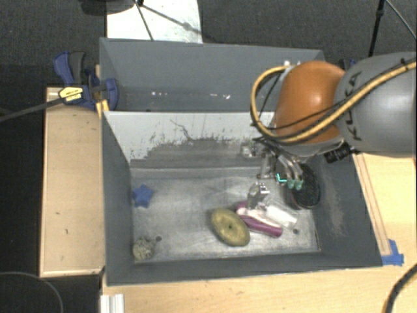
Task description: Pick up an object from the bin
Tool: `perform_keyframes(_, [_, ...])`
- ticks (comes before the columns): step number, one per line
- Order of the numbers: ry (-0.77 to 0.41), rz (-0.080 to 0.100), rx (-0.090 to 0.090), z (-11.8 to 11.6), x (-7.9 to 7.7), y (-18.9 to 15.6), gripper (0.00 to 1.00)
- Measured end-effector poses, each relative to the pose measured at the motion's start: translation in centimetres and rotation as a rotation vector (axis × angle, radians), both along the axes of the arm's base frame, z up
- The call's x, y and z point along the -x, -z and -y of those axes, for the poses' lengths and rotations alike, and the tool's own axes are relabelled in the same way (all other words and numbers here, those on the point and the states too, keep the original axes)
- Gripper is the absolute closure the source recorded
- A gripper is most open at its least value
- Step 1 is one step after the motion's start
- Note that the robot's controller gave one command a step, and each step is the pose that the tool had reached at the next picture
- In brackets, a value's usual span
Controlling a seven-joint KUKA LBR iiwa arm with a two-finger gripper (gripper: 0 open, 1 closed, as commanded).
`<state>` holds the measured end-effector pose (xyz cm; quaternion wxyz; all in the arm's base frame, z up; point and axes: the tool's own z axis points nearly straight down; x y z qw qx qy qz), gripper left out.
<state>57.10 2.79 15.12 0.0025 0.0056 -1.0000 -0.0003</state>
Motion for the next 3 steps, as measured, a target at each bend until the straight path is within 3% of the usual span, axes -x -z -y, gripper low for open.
perform_keyframes(1, [-0.031, 0.010, -0.001, -5.5, 5.7, 8.1, 0.00])
perform_keyframes(2, [0.082, 0.010, 0.001, -0.5, 6.9, 4.9, 0.00])
perform_keyframes(3, [0.052, 0.007, 0.002, 4.2, 7.5, 5.0, 0.00])
